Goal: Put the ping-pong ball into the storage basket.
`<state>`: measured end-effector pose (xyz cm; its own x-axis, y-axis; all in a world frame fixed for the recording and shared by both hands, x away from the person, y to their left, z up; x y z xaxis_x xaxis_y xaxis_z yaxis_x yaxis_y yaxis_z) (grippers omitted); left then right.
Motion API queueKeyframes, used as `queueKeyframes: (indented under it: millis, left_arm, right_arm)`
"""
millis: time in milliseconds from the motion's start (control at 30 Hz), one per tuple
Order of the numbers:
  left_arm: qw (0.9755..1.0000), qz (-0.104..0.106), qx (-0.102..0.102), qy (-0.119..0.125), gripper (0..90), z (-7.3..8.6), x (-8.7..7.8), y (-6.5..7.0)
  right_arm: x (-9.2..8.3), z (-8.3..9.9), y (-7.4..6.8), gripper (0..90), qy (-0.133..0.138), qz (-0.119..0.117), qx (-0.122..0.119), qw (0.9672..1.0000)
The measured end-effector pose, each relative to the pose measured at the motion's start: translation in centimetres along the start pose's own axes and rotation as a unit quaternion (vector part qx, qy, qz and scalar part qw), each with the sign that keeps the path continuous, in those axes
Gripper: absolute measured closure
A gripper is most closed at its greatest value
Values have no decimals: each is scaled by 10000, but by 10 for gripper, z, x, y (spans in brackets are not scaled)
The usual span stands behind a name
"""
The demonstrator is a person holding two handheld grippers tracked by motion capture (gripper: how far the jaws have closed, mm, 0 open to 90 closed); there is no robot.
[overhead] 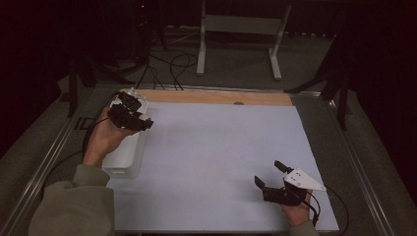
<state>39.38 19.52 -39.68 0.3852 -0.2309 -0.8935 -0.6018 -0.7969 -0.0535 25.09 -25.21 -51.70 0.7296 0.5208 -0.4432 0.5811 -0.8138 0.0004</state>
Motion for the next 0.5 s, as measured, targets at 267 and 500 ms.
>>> queueKeyframes:
  millis: [267,500]
  left_arm:
    - [10000,-8,-42,0,517,4,0,-3]
    - [10000,-42,-83,-26,517,8,1,-6]
  right_arm:
    - [0,0,0,84,-5,3,4,10000]
    - [0,0,-1,84,-20,2,15,10000]
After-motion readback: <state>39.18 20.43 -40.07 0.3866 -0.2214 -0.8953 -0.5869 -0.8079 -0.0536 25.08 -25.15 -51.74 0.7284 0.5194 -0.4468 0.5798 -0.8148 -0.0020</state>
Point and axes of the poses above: each handheld gripper's, and its own axes: x roughly forward along the jaws, z roughly out of its underside, y roughly to its right, the point moved 3 cm from there along x, roughly forward along the jaws, and after that the axes turned 7 degrees about -y, right-handed, at the moved point
